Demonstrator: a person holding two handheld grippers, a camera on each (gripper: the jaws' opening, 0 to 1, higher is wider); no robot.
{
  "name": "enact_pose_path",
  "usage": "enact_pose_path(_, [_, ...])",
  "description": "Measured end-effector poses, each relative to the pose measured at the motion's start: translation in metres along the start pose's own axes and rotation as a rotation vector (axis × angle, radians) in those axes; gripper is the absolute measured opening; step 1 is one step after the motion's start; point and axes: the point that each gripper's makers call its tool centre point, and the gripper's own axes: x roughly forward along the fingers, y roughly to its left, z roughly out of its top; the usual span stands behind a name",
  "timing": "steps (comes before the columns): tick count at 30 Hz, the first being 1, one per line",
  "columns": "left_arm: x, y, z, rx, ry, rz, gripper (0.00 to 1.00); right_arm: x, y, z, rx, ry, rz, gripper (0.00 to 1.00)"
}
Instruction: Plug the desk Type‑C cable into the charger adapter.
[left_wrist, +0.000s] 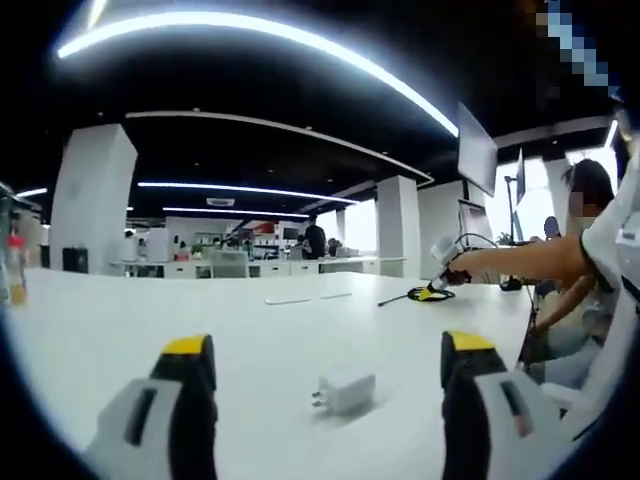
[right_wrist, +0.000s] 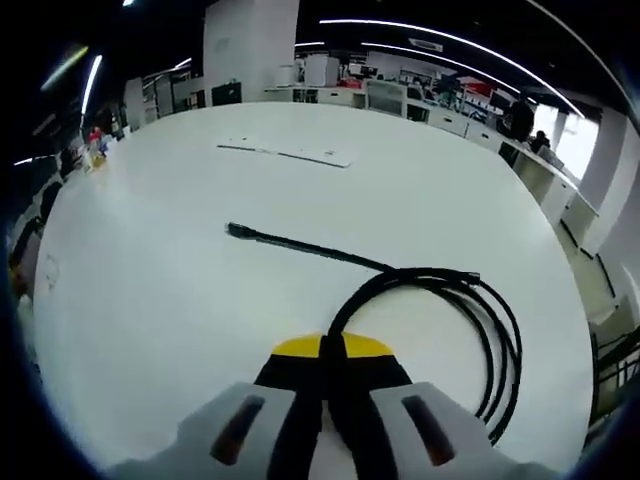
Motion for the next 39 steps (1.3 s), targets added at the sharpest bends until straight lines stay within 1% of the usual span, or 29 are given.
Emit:
enact_pose_path(11, [0.0,-0.001,0.001,0.005,0.004,-0.002,0.92,-0.006,0.008,-0.004,-0.019,-0.006,-0.001,0.02])
enact_pose_path(21, [-0.001,-0.001,0.002,0.007,0.0,0.001,0.91,-0.013,0.015,-0.007,-0.016,-0.019,0.003,0.02])
enact_pose_path(24, [-0.001,-0.001,0.002,0.005,-0.001,0.001,0.9,-0.016,0.021,-0.011,-0.014,-0.019,0.006,0.02])
enact_pose_path(26, [-0.001,-0.001,0.001,0.004,0.001,0.0,0.9,-0.015,0.02,-0.011,-0.013,-0.021,0.008,0.02])
enact_pose_path(30, [-0.001,-0.002,0.001,0.004,0.0,-0.001,0.9,-0.019,0.026,-0.013,-0.022,-0.024,0.011,0.02])
enact_pose_path(34, [-0.001,-0.002,0.0,0.007,0.003,-0.003,0.9,-0.025,0.037,-0.015,-0.035,-0.031,0.022,0.02])
enact_pose_path(39, [0.0,-0.002,-0.001,0.002,0.004,-0.003,0.9,-0.032,0.052,-0.021,-0.052,-0.029,0.045,0.02])
